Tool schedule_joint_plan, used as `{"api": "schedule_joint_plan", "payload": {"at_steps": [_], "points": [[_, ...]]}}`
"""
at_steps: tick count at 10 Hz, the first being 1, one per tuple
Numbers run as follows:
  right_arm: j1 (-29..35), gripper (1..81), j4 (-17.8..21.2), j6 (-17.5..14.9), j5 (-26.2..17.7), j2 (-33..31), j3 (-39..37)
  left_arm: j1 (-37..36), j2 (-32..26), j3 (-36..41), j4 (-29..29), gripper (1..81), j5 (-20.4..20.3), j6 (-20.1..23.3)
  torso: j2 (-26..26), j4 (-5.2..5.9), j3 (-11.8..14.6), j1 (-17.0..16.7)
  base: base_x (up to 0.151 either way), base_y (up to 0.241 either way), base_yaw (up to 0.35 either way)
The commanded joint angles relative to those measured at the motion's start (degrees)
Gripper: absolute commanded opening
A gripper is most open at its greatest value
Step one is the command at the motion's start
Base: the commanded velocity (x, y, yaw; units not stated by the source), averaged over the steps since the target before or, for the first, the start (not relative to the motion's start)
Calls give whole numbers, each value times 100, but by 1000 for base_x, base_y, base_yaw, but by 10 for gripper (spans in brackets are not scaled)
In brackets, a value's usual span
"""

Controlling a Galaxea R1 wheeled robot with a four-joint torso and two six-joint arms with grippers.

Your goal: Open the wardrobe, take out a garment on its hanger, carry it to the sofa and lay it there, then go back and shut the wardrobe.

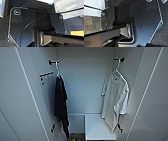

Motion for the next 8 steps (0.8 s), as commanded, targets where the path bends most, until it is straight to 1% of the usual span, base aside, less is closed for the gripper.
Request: {"api": "schedule_joint_plan", "payload": {"at_steps": [1, 8], "points": [[192, 811, -128, -4, -266, -16, 39, -185, -37, 57, 76, 811, 289, 55, 0, 0, 0, 0, 76, 0, 0], [166, 811, -295, -4, -328, 107, -137, -193, -20, 57, 76, 811, 289, 55, 0, 0, 0, 0, 76, 0, 0]]}}
